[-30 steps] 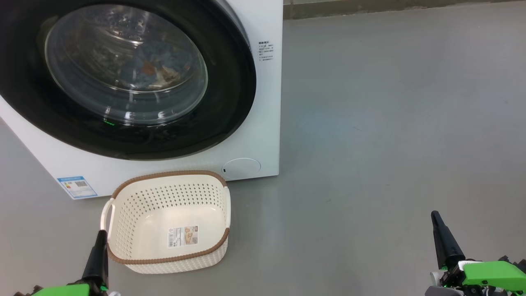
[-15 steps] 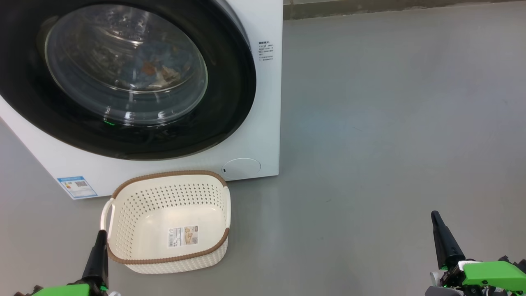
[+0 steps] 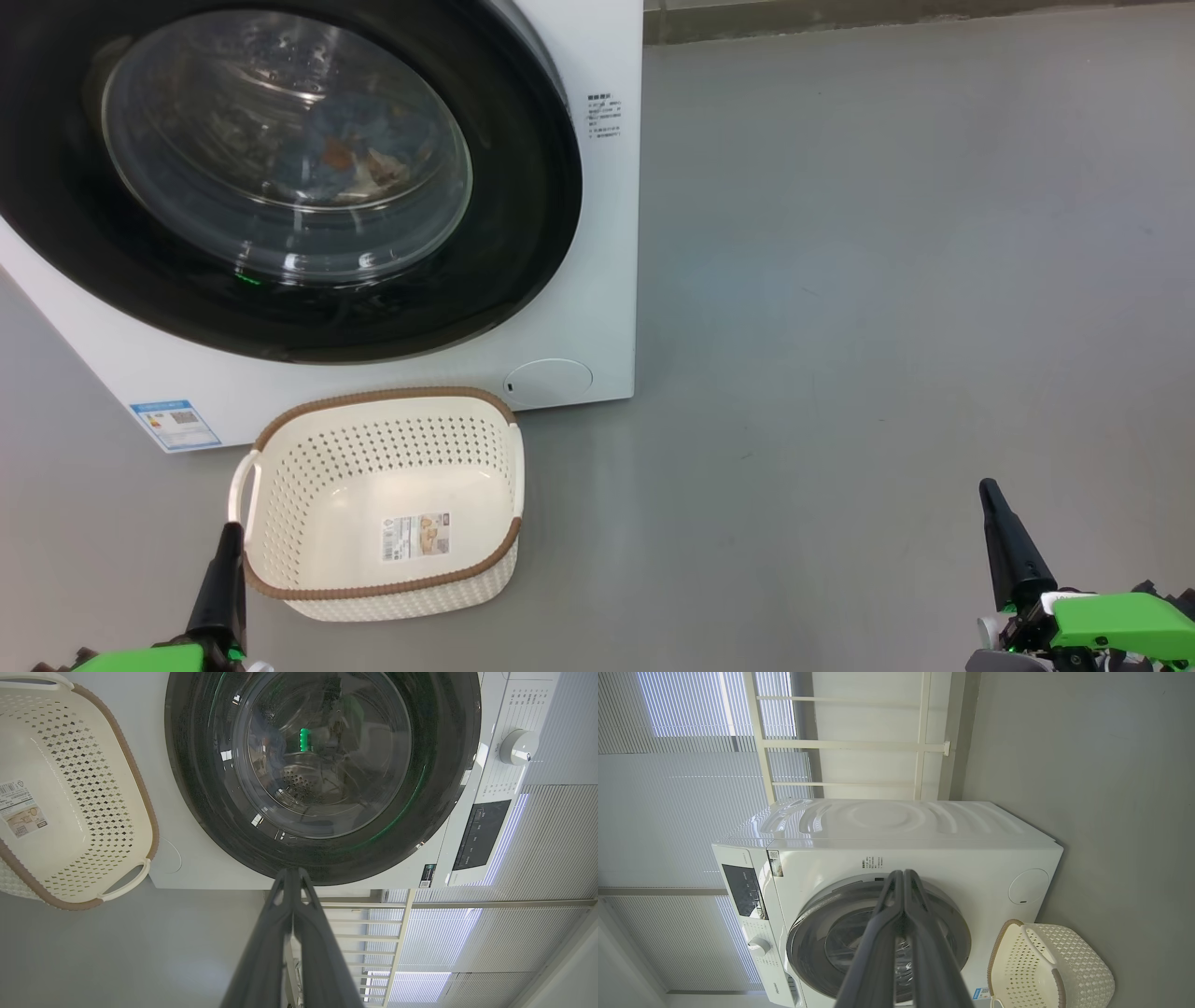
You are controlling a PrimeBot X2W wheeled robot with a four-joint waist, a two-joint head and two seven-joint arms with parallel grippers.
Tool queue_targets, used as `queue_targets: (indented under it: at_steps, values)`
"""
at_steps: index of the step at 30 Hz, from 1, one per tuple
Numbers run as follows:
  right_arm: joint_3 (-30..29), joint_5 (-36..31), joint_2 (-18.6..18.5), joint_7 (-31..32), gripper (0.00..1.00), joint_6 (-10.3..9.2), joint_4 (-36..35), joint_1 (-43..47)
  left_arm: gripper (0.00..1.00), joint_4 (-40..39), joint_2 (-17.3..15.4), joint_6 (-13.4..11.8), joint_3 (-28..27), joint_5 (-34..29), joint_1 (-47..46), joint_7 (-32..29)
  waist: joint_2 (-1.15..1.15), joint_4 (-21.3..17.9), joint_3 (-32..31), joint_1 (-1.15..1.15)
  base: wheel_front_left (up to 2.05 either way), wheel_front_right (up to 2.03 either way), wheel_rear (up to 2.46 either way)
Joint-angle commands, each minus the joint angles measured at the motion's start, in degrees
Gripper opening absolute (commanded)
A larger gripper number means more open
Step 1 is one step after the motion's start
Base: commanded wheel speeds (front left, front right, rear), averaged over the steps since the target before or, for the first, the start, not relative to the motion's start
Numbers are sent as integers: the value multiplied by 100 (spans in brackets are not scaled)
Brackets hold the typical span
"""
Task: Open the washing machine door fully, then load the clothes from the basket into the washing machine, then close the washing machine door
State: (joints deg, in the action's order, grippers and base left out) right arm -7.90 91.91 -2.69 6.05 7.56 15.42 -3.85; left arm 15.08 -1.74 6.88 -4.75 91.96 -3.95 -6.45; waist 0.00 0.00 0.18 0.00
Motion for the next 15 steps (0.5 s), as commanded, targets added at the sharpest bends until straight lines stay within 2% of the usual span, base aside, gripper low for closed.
queue_targets:
  at_steps: [1, 15]
  values:
    - [133, 21, -20, 48, 0, -8, -139, -234, 0, -103, -114, 60, -178, 20, -224, -4, 0, 0, 0, 0, 0, 0, 0]
    - [133, 21, -20, 48, 0, -8, -139, -234, 0, -103, -114, 60, -177, 20, -224, -4, 0, 0, 0, 0, 0, 0, 0]
